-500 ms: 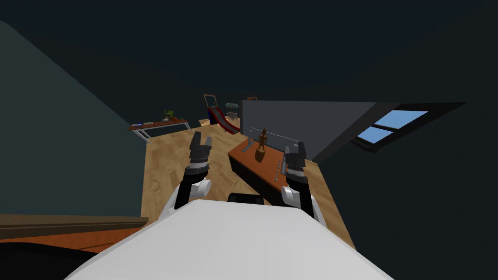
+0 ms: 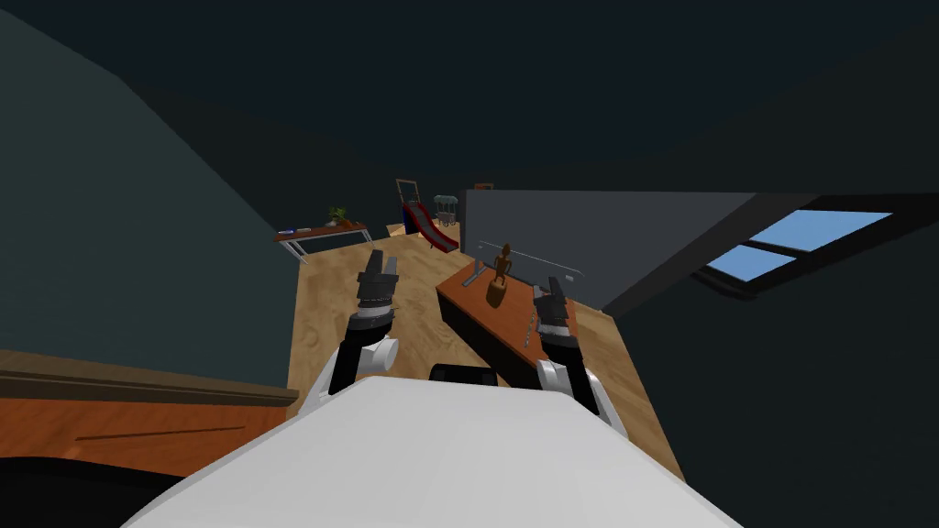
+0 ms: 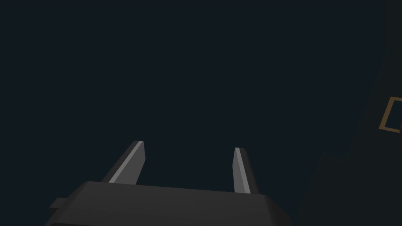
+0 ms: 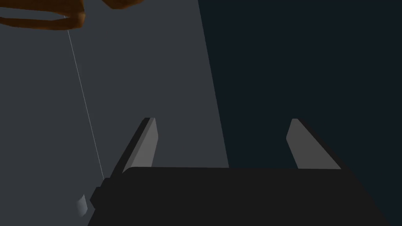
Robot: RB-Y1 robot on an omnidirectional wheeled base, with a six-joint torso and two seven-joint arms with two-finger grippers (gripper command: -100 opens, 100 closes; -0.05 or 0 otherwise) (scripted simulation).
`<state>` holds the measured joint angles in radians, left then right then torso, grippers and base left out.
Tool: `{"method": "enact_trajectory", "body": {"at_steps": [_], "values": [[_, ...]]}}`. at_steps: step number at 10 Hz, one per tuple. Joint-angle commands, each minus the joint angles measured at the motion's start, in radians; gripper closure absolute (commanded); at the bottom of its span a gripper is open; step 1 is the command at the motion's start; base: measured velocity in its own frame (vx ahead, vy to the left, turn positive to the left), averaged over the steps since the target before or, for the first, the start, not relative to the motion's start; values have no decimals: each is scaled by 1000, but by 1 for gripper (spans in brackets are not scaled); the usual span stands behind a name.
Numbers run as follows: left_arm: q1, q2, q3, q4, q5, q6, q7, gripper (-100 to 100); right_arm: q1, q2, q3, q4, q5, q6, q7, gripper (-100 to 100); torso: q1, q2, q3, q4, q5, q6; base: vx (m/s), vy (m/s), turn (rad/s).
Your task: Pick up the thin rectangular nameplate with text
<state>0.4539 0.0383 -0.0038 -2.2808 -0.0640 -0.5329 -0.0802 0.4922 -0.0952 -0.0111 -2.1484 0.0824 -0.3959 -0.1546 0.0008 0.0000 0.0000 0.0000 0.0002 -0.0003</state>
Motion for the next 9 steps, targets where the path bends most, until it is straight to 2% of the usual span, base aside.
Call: {"method": "enact_trajectory", "body": {"at_steps": [1, 4, 5, 8, 9], "values": [[0, 0, 0, 0, 0, 0, 0, 0, 32, -36, 3, 29, -7, 19, 1, -100, 0, 0, 0, 0, 0, 0, 2, 27, 180], [0, 0, 0, 0, 0, 0, 0, 0, 70, -110, 1, 101, -26, 81, 0, -100, 1, 0, 0, 0, 0, 0, 8, 30, 203], [0, 0, 0, 0, 0, 0, 0, 0, 70, -112, 1, 101, -26, 81, 0, -100, 0, 0, 0, 0, 0, 0, 7, 14, 46], [0, 0, 0, 0, 0, 0, 0, 0, 111, -195, 3, 182, -50, 152, 1, -100, 0, 0, 0, 0, 0, 0, 6, 18, 201], [0, 0, 0, 0, 0, 0, 0, 0, 111, -195, 3, 185, -50, 152, 1, -100, 0, 0, 0, 0, 0, 0, 9, 11, 115]]}}
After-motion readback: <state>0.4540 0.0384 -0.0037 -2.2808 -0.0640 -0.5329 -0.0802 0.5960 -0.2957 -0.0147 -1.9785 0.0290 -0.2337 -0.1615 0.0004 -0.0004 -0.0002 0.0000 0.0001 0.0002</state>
